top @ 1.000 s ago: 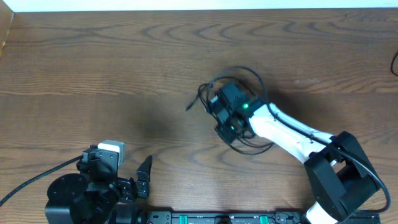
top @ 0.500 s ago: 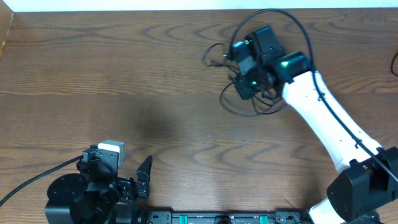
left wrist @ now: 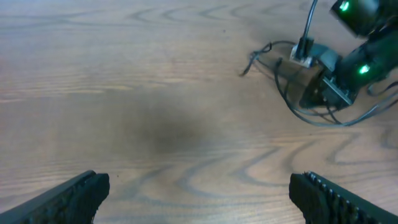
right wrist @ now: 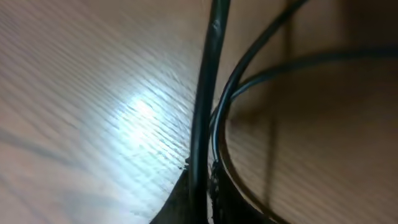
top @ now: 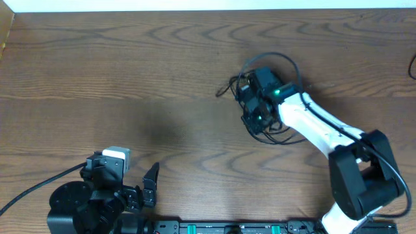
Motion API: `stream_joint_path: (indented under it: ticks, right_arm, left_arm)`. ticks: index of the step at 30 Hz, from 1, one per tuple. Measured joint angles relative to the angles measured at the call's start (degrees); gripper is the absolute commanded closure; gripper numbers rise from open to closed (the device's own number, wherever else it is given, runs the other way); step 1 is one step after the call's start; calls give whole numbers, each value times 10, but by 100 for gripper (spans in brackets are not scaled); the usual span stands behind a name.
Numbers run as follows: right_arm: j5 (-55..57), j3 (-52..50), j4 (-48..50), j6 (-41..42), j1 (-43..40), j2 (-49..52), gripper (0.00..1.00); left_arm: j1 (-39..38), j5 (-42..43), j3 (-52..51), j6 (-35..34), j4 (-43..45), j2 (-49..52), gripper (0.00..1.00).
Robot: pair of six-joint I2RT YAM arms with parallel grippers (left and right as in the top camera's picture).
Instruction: Untangle cables
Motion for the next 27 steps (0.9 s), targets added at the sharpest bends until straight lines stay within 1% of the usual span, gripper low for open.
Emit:
stream_joint_path:
  ticks: [1, 2, 3, 5, 7, 9, 10, 11, 12, 19, 27]
  right_arm:
    - [0, -11, 8, 1, 1, 5, 87]
    - [0, -18, 12, 3, 3, 7, 82]
    - [1, -25, 15, 3, 5, 9, 72]
    - [2, -36, 16, 7, 13, 9, 59]
    - [7, -39, 17, 7, 22, 9, 37]
    - [19, -40, 17, 4, 30, 9, 24]
    - [26, -40, 19, 4, 34, 9, 13]
    - [32, -41, 19, 5, 36, 9, 5]
    - [40, -41, 21, 6, 37, 9, 1]
    - [62, -42, 45, 2, 37, 9, 1]
    - [85, -42, 41, 2, 37, 9, 1]
  left_arm:
    - [0, 0, 0, 0, 0, 0, 0]
    - [0, 0, 0, 0, 0, 0, 0]
    - [0, 0, 0, 0, 0, 0, 0]
    - [0, 0, 0, 0, 0, 0, 0]
    - [0, 0, 0, 0, 0, 0, 0]
    - [0, 0, 0, 0, 0, 0, 0]
    - [0, 0, 0, 0, 0, 0, 0]
    - [0, 0, 0, 0, 0, 0, 0]
    - [0, 0, 0, 0, 0, 0, 0]
    - [0, 0, 0, 0, 0, 0, 0]
    - [0, 0, 0, 0, 0, 0, 0]
